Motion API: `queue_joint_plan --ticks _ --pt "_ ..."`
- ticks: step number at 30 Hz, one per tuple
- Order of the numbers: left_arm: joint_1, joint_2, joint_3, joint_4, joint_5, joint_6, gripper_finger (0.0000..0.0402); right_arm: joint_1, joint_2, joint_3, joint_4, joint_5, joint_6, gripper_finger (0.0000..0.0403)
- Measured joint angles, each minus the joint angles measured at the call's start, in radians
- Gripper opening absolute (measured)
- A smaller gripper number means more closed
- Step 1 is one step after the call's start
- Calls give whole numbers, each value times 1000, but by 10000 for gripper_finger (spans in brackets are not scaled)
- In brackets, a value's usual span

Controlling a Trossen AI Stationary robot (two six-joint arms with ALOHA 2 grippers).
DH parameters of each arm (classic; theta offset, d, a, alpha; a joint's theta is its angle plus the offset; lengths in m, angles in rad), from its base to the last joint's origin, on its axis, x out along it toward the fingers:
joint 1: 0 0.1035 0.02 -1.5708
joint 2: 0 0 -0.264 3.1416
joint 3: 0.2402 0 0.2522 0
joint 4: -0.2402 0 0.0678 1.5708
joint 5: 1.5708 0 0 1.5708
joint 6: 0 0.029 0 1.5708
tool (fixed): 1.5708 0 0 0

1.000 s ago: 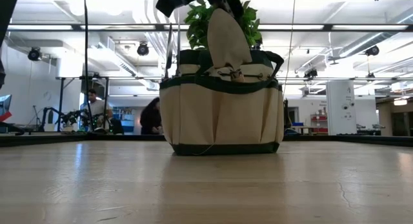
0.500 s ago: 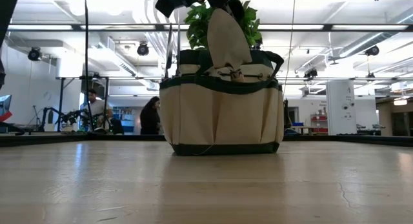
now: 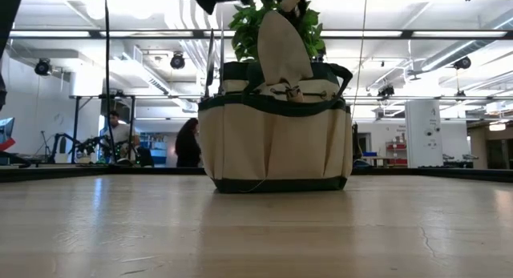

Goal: Pick & Place Garden tools in Gardening bag
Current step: Put the left brown hand rake into the side pocket of the gardening bag

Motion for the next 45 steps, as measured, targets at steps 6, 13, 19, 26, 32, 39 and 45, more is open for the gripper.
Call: queue_joint_plan --ticks 6,13,19,26,32,39,45 --pt "-6 1 -7 197 -94 64 71 79 -71 -179 330 218 -62 166" --pt "-14 2 -80 439 -203 114 71 81 -76 -269 642 451 -210 161" --pt "-14 3 -141 506 -324 130 71 52 -50 -253 716 463 -233 164" --pt "-33 3 -151 525 -423 208 71 1 -21 -208 718 464 -247 155" --pt "-54 33 -151 556 -581 227 71 -32 34 -119 718 463 -324 150" --pt "-68 91 -134 656 -687 226 71 -40 127 18 706 440 -438 152" --pt "-72 96 -116 677 -676 225 71 -72 128 20 705 429 -415 149"
